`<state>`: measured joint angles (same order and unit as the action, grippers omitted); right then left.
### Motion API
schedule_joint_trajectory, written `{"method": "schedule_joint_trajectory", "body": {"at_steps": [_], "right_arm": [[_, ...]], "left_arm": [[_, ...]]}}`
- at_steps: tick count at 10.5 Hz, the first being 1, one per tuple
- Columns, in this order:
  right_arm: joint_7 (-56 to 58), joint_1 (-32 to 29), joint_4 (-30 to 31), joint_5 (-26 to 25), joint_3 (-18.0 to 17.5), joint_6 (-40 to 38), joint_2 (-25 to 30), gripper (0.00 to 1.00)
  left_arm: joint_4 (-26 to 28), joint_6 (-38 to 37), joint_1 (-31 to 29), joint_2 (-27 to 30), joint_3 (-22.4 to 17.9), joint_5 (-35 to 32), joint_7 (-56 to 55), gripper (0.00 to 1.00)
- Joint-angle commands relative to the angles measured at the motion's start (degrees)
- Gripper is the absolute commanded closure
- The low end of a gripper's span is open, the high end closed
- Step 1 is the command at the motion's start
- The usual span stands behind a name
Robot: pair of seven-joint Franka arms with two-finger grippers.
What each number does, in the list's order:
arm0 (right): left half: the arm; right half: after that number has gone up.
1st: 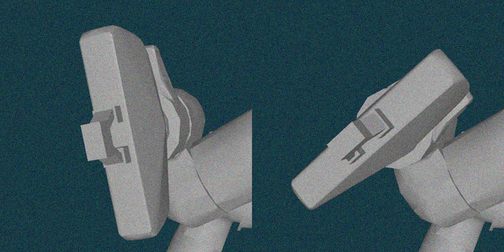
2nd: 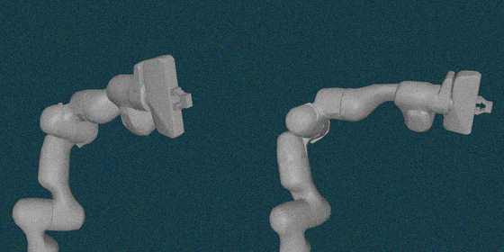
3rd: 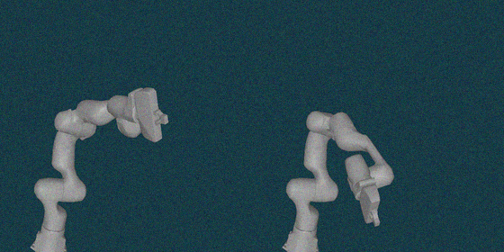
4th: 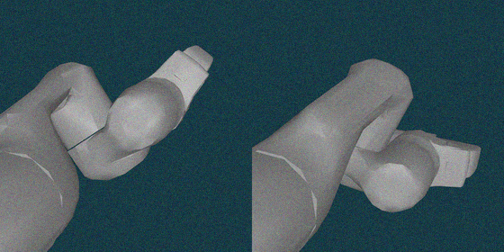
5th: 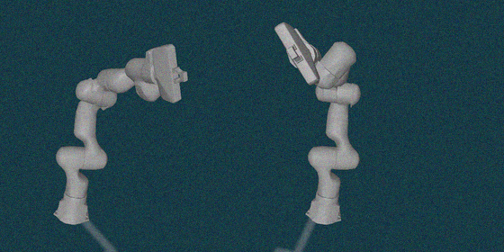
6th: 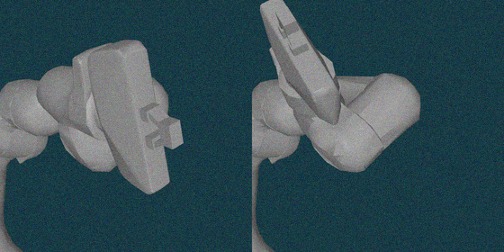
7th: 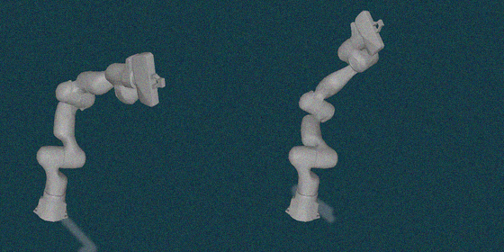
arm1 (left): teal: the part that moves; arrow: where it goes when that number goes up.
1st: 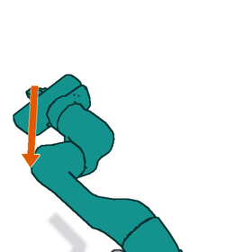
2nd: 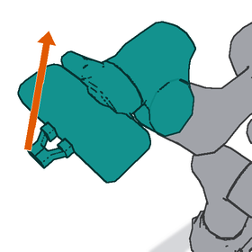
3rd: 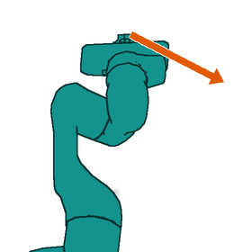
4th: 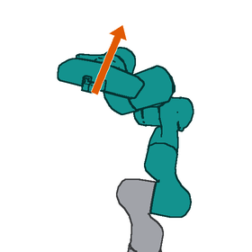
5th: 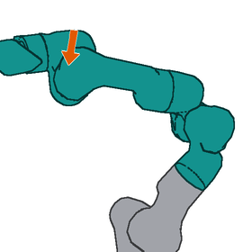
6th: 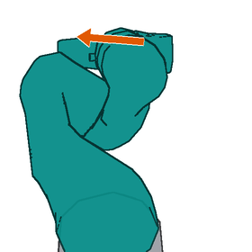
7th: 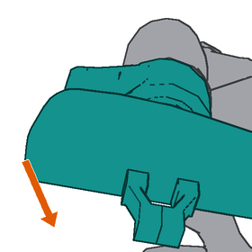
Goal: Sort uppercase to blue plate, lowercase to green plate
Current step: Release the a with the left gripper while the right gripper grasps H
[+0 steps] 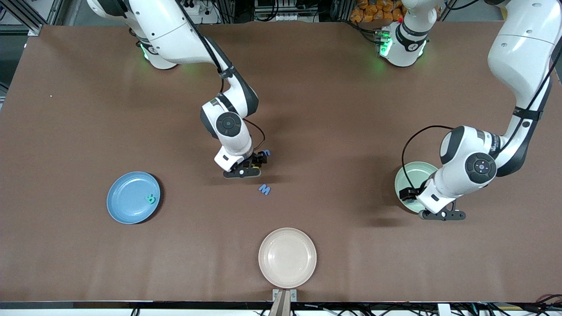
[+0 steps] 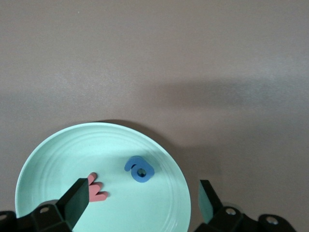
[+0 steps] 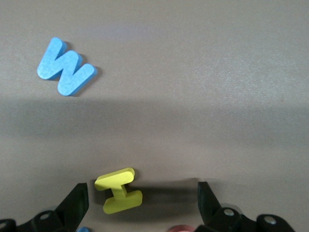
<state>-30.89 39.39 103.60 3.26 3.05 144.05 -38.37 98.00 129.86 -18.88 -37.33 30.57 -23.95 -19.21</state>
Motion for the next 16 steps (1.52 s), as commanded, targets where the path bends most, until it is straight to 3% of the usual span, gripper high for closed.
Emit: {"method": "schedule_joint_trajectory", "body": {"at_steps": [1,5,6,7,8,13,16], "right_arm": [[-0.8,0.5,-2.5,-1.0,0.2,-0.2,-1.8,0.0],[-1.1,0.4,-2.5,-2.3,0.1,-0.5,-2.0,0.0],[-1.4,0.5,-2.5,-2.0,0.1,-0.7,-1.9,0.57],[-1.5,0.5,-2.4,-1.9,0.0,-0.8,-1.8,0.94],[-1.5,0.6,-2.3,-1.9,0.0,-0.9,-1.7,1.0],[-0.5,-0.5,-2.3,-2.0,0.2,-1.8,-0.7,1.0],[10.1,-7.9,-2.4,-2.2,1.0,-10.4,4.1,1.0]], "left_arm": [[0.4,-2.1,0.2,1.9,0.0,0.5,-0.4,0.0],[-0.3,-5.7,0.2,3.7,1.3,0.7,-0.4,0.0],[-0.5,-6.5,-0.2,3.8,2.3,0.8,-0.5,0.0],[-0.8,-7.5,-0.1,4.1,2.5,0.7,-0.5,0.0],[-0.8,-7.9,0.0,4.6,2.6,0.8,-0.5,0.0],[-3.1,-11.6,0.2,4.9,4.9,5.0,-1.6,0.0],[-3.2,-11.9,2.1,4.9,8.1,4.8,-8.6,0.0]]}}
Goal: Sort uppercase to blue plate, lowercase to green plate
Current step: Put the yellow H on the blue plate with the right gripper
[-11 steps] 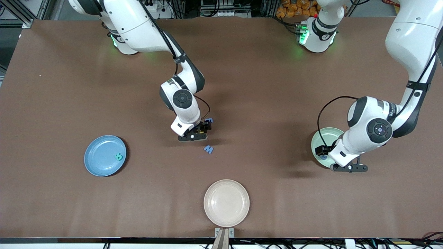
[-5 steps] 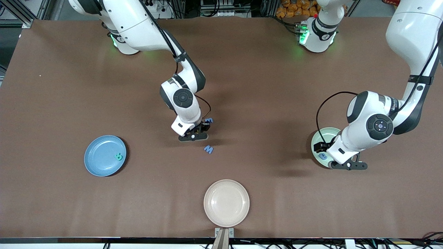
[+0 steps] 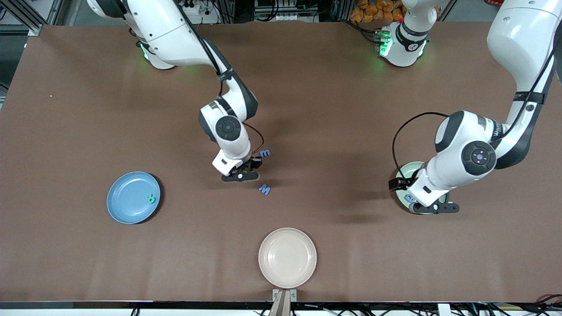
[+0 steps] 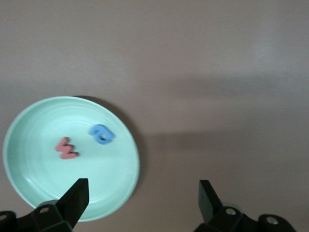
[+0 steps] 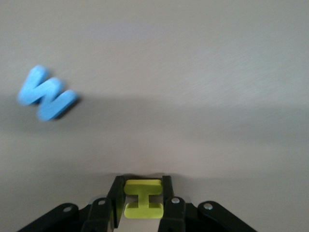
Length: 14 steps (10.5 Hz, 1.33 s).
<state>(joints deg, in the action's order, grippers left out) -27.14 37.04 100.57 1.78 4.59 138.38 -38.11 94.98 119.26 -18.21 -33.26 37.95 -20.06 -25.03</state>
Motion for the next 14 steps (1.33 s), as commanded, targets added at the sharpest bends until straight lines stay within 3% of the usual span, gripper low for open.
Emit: {"method": "schedule_joint_trajectory", "body": {"at_steps": [1,7,10,11,12,14], "right_arm": [[13.2,-9.8,0.6,-0.6,-0.6,-6.4,5.5,1.0],[47.2,-28.9,-1.1,-0.8,-0.5,-7.0,6.1,1.0],[54.6,-33.4,-3.1,-0.5,-0.5,-6.6,4.6,1.0],[54.6,-33.4,-3.1,-0.5,-0.5,-6.5,4.5,0.43],[54.6,-33.3,-3.0,-0.4,-0.5,-5.8,4.4,0.0],[54.3,-33.1,-2.8,-0.3,-0.5,-5.9,4.4,0.0]], "left_arm": [[-0.2,-1.3,3.1,0.8,0.8,1.0,-3.9,0.0],[-2.8,-1.3,16.1,-1.5,0.8,-1.5,-1.6,0.0],[-4.7,-0.5,21.9,-4.1,0.5,-4.2,-1.0,0.0],[-5.5,-0.4,23.6,-5.0,0.5,-4.5,-1.1,0.0],[-6.0,-0.3,25.7,-5.2,0.5,-4.4,-2.2,0.0],[-7.3,-0.3,28.0,-6.0,0.4,-4.0,-4.9,0.0]]}}
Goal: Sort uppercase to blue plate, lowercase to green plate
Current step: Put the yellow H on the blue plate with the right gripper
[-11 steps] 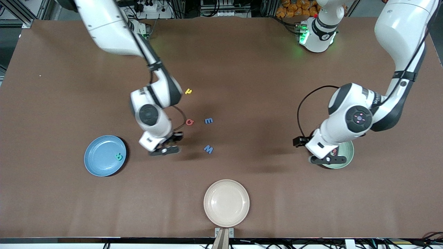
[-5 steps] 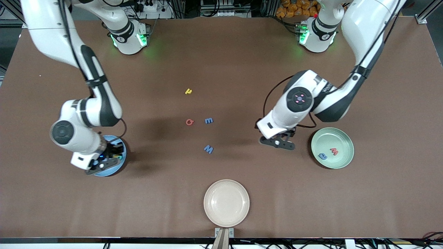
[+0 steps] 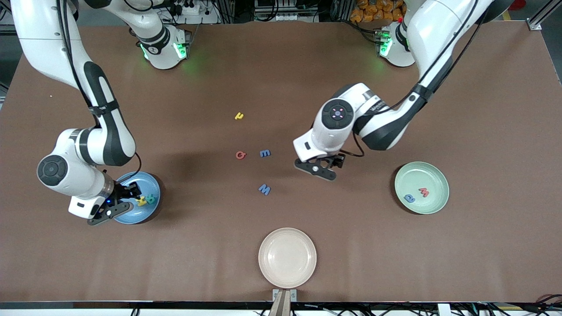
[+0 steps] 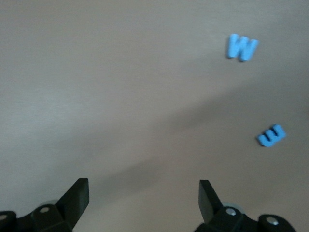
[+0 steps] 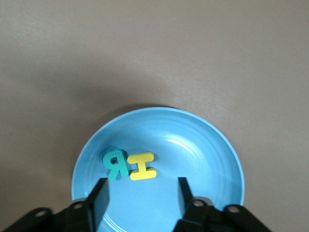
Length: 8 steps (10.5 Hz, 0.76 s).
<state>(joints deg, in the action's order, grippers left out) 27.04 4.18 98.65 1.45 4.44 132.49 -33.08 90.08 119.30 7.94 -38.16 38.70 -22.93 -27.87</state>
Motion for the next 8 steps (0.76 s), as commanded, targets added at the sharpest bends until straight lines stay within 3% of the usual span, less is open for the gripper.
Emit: {"method": "schedule_joint_trajectory", "body": {"at_steps": [1,3,6,8], "right_arm": [[-0.2,0.2,-0.9,0.1,-0.5,-0.3,-0.6,0.0],[-1.2,1.0,-1.1,0.5,-0.6,0.1,-0.7,0.0],[-4.8,2.6,-1.3,0.5,-0.6,0.2,-0.8,0.0],[-4.8,2.6,-1.3,0.5,-0.6,0.2,-0.8,0.0]], "left_arm": [[-3.3,-0.4,3.6,-1.4,-0.4,-1.2,-4.0,0.0],[-4.8,-0.2,7.8,-2.4,-1.2,-1.3,-9.6,0.0],[-6.1,1.5,19.8,-3.1,-8.7,-1.1,-19.6,0.0],[-8.4,3.8,25.1,-5.1,-10.7,-1.1,-24.2,0.0]]}}
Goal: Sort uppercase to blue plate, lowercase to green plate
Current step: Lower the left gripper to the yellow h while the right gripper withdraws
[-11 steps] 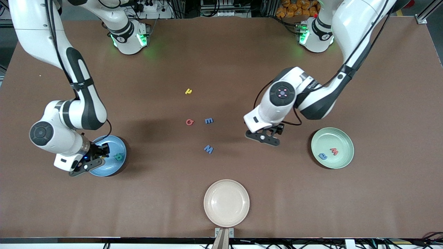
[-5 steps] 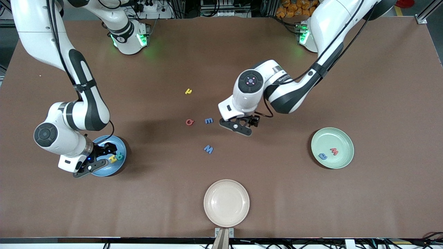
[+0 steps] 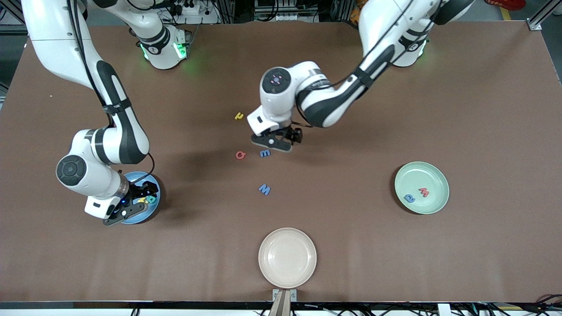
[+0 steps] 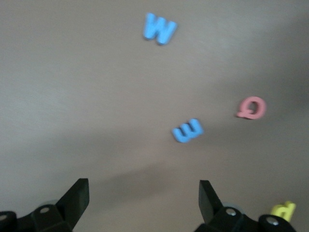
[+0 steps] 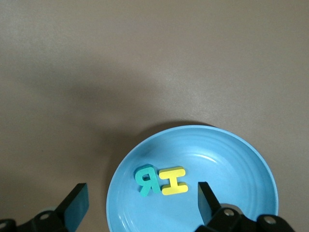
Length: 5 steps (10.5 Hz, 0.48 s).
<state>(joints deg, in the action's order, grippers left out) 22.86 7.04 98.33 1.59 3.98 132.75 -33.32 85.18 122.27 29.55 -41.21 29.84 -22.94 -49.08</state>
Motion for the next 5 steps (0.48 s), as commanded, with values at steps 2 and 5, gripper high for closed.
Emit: {"method": "schedule_joint_trajectory", "body": {"at_steps": [2,5], "right_arm": [[-0.7,-0.4,-1.0,0.4,-0.1,0.2,-0.7,0.0],[-1.0,-0.3,-1.0,0.4,-0.1,0.2,-0.9,0.0]], "left_arm": [[-5.0,3.8,6.4,-3.4,-2.9,-1.2,-2.3,0.0],[-5.2,8.1,12.5,-4.7,-7.8,-1.5,-2.0,0.0]]}}
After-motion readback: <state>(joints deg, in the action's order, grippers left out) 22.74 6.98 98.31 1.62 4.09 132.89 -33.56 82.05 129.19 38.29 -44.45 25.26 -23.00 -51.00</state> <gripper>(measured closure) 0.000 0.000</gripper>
